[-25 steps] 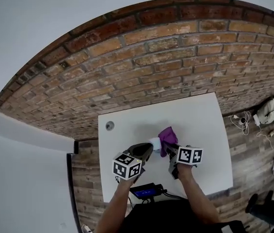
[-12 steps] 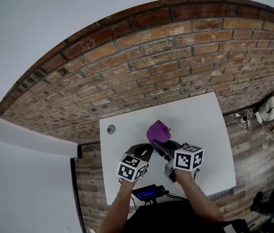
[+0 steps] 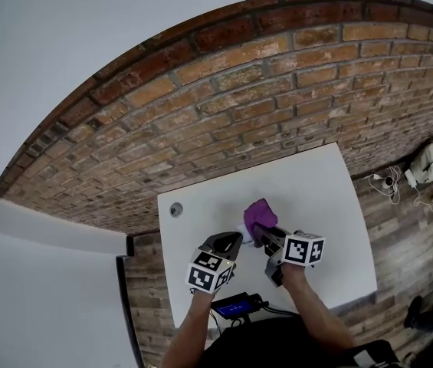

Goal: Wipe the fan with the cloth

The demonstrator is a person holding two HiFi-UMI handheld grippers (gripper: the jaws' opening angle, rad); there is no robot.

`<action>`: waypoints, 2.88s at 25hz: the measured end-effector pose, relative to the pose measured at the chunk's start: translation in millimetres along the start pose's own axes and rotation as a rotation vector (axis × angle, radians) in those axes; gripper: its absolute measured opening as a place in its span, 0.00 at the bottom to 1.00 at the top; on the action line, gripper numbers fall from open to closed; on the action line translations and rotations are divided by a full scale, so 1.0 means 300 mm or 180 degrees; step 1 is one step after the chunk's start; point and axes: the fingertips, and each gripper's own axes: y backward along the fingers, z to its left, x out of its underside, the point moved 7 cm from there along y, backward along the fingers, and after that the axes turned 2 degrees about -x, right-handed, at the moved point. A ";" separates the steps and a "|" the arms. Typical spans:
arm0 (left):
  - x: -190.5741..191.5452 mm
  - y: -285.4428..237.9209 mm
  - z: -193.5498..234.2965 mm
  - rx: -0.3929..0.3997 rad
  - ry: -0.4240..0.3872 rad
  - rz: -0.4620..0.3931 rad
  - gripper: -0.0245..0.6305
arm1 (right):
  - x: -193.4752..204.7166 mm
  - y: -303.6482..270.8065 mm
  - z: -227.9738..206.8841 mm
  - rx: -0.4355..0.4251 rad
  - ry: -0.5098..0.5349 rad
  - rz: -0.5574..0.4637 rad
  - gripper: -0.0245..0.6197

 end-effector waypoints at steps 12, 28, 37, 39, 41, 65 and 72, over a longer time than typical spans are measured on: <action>0.005 0.004 0.004 0.0006 0.0096 -0.0066 0.05 | 0.147 -0.021 -0.266 0.0638 -0.0224 0.0321 0.11; 0.007 0.003 0.000 0.0016 0.0144 -0.0104 0.05 | 0.117 -0.022 -0.199 -0.0044 -0.0816 -0.0178 0.11; 0.014 0.004 0.002 0.0040 0.0187 -0.0139 0.05 | 0.159 -0.007 -0.323 0.0959 -0.0100 0.0517 0.11; 0.014 0.006 0.004 0.0039 0.0184 -0.0139 0.05 | 0.103 0.013 -0.289 0.1076 0.0123 0.0331 0.11; 0.013 0.006 0.003 0.0040 0.0189 -0.0145 0.05 | 0.035 0.021 -0.234 0.0844 0.0128 0.0026 0.11; 0.014 0.001 0.001 0.0013 0.0243 -0.0183 0.05 | -0.039 -0.141 -0.277 0.0744 0.0194 0.0535 0.11; 0.015 0.001 0.000 0.0024 0.0259 -0.0187 0.05 | 0.133 -0.090 -0.353 0.0804 -0.0215 0.0727 0.11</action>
